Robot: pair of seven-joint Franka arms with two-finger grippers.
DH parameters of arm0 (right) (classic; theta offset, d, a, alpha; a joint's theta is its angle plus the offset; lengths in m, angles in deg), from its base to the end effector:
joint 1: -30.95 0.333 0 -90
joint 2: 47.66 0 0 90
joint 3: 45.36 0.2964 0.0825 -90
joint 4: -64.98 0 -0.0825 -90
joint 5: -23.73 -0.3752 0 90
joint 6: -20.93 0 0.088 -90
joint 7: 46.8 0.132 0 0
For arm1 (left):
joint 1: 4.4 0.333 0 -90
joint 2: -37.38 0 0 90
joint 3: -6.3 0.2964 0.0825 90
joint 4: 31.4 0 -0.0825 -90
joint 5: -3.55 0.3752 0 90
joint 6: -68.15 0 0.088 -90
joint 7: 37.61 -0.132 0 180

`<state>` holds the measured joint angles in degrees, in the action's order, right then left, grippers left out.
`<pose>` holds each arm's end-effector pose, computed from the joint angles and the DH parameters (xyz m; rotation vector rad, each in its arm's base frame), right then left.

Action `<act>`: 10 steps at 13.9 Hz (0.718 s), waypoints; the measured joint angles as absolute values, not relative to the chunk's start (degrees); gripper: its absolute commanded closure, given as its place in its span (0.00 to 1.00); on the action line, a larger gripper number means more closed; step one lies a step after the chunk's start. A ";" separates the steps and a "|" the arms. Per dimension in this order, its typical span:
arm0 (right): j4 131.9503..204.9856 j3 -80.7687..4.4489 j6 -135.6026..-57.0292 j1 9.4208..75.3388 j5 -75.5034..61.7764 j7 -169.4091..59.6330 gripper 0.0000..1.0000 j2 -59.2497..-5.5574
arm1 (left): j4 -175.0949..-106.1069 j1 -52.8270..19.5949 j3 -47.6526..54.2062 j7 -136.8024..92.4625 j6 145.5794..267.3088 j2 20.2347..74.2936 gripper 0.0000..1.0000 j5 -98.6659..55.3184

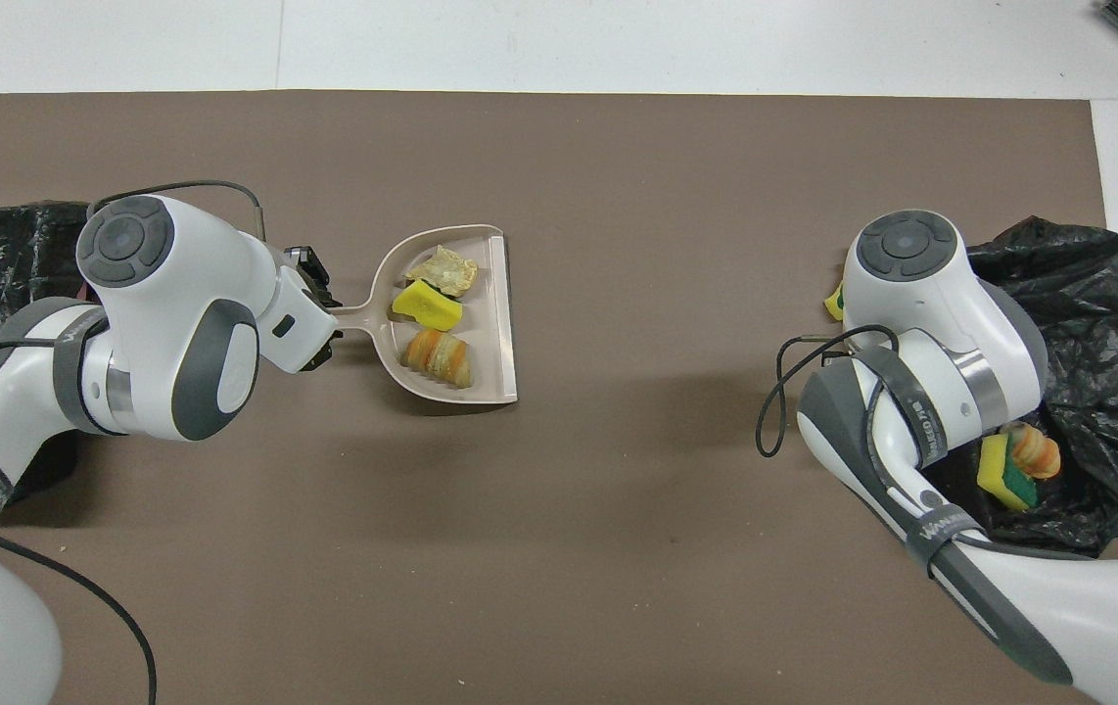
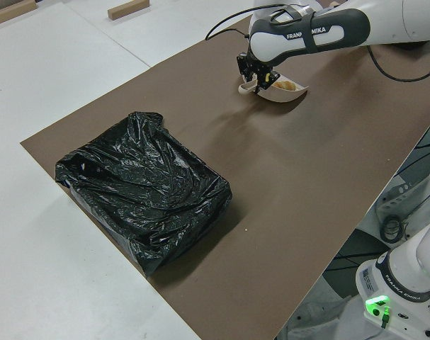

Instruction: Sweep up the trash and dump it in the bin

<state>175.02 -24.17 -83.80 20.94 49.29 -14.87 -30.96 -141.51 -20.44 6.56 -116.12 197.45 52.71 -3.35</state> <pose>0.5517 0.0586 0.2936 2.7095 -0.2226 -0.2970 0.5839 -0.1709 0.3212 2.1840 -2.1881 0.1651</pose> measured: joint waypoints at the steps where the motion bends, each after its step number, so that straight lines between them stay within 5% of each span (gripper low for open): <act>1: 175.01 -23.69 -83.79 21.44 49.00 -14.87 1.00 -30.92 | -141.57 -20.42 6.61 -116.11 197.38 52.71 0.82 -3.30; 10: 174.44 -18.68 -86.84 32.75 31.94 -14.54 1.00 -31.36 | -141.62 -20.30 7.03 -115.91 196.08 52.71 0.74 -3.21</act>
